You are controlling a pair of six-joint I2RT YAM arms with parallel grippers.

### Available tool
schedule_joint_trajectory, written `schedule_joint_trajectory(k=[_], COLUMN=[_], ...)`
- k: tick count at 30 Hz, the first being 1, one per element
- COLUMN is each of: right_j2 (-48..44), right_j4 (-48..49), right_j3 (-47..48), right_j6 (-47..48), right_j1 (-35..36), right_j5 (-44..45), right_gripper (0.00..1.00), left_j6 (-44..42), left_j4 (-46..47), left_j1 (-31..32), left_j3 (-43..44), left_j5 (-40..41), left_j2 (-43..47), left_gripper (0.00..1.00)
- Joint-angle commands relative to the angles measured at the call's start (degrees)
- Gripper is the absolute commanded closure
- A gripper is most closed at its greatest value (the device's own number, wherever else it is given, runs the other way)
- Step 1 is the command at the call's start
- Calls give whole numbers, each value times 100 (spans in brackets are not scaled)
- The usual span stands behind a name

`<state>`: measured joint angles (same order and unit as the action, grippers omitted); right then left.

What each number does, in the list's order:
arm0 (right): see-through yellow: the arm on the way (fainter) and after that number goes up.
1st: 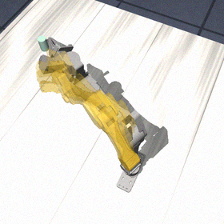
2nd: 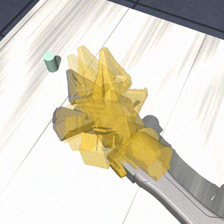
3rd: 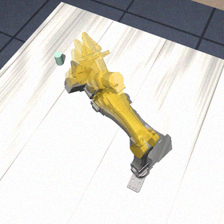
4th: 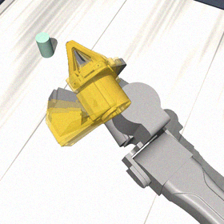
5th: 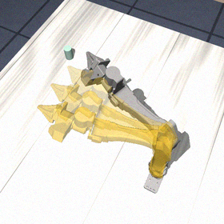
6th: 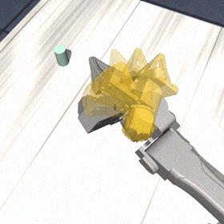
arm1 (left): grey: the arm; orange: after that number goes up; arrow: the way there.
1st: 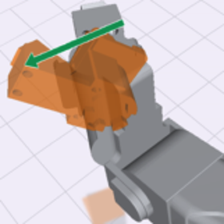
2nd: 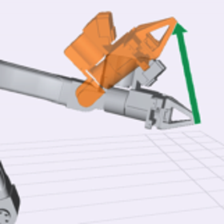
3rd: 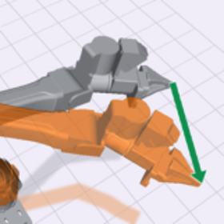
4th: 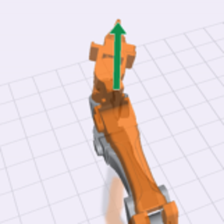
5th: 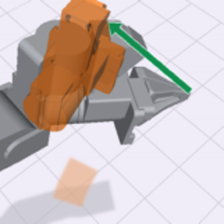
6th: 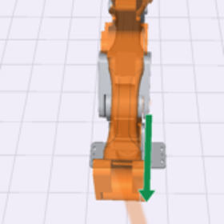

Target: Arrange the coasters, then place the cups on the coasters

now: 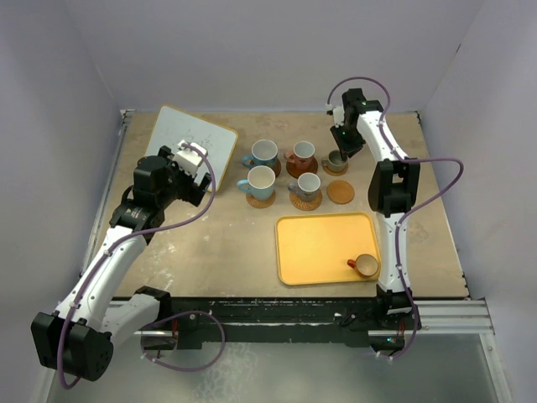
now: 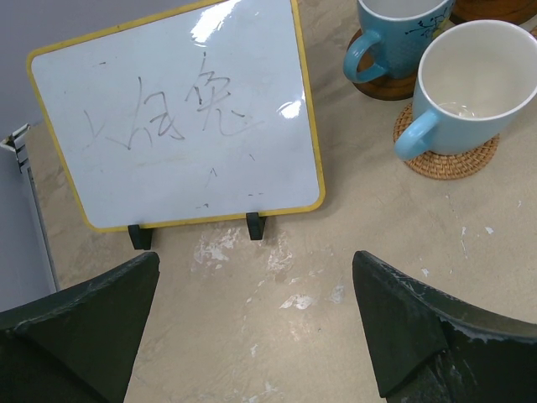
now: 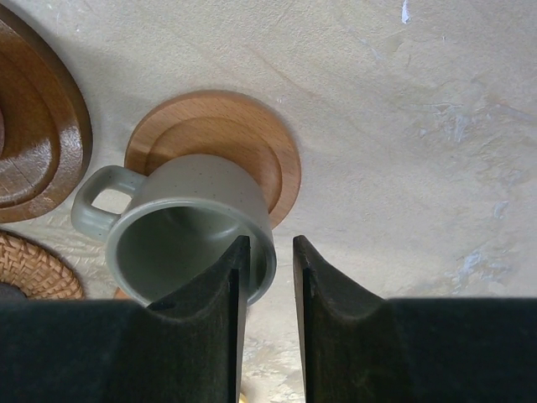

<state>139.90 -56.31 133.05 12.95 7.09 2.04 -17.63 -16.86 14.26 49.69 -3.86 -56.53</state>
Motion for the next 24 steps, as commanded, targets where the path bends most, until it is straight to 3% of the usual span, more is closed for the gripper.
schedule_joint_trajectory(k=[1, 8, 15, 19, 24], right_j2=[-69, -514, -1458, -2140, -3245], right_j4=[-37, 39, 326, 472, 562], right_j3=[211, 108, -459, -1092, -2280], right_j6=[-52, 22, 195, 261, 544], right_j1=[-15, -15, -15, -15, -19], right_j5=[79, 90, 71, 19, -168], right_gripper=[68, 57, 37, 24, 17], left_j6=[-57, -41, -13, -14, -39], left_j4=[166, 159, 148, 181, 218], left_j1=[-55, -55, -55, -55, -57], left_j3=[-14, 5, 15, -18, -64], left_j5=[-104, -124, -124, -117, -119], left_j2=[134, 125, 173, 210, 265], left_gripper=[7, 7, 7, 7, 7])
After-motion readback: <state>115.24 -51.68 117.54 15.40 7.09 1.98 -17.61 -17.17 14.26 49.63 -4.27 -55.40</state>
